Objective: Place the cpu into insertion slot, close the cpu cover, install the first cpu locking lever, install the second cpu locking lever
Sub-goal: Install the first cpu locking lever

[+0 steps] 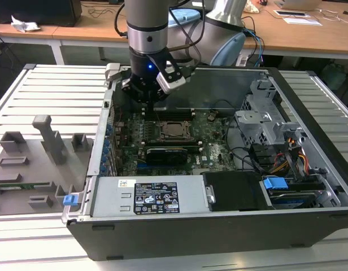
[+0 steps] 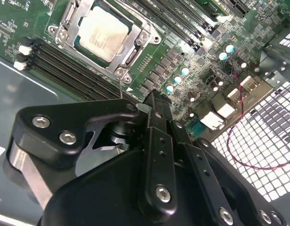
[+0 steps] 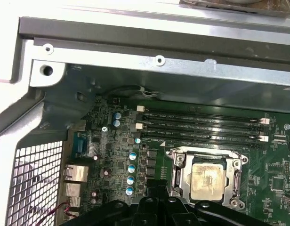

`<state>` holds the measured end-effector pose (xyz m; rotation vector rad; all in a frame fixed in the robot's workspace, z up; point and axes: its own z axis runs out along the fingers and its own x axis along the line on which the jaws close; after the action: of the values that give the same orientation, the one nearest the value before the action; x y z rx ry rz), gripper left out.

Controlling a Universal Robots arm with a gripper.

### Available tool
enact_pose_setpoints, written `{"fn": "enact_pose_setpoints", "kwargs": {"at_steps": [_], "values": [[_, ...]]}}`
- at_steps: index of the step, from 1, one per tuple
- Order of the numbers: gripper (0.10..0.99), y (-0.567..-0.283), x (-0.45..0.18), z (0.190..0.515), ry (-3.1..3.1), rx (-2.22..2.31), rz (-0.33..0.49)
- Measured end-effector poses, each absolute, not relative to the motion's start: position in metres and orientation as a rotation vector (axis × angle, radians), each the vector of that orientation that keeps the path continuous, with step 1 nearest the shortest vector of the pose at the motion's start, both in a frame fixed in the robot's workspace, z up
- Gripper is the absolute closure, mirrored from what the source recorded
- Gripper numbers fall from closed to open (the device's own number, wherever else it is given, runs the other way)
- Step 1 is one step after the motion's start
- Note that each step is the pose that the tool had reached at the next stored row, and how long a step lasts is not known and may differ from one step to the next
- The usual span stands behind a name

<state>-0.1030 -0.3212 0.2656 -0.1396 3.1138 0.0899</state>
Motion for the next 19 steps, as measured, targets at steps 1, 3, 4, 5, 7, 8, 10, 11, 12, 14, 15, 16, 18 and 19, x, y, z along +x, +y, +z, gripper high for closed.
{"fn": "enact_pose_setpoints", "kwargs": {"at_steps": [1, 3, 4, 5, 7, 8, 10, 11, 12, 14, 15, 16, 18, 19], "values": [[0.980, -0.321, -0.103, 0.265, 3.114, -0.140, 0.090], [0.980, -0.320, -0.103, 0.265, 3.114, -0.140, 0.090], [0.980, -0.320, -0.104, 0.265, 3.114, -0.140, 0.090], [0.980, -0.319, -0.104, 0.265, 3.114, -0.140, 0.090], [0.980, -0.316, -0.104, 0.264, 3.114, -0.140, 0.090], [0.980, -0.315, -0.104, 0.264, 3.114, -0.140, 0.090], [0.980, -0.312, -0.104, 0.263, 3.114, -0.140, 0.090], [0.980, -0.310, -0.104, 0.263, 3.114, -0.140, 0.090], [0.980, -0.309, -0.105, 0.262, 3.114, -0.140, 0.090], [0.980, -0.307, -0.106, 0.261, 3.114, -0.140, 0.090], [0.980, -0.306, -0.106, 0.261, 3.114, -0.140, 0.090], [0.980, -0.304, -0.106, 0.261, 3.114, -0.140, 0.090], [0.980, -0.302, -0.106, 0.260, 3.114, -0.140, 0.090], [0.980, -0.299, -0.106, 0.259, 3.114, -0.140, 0.090]]}}
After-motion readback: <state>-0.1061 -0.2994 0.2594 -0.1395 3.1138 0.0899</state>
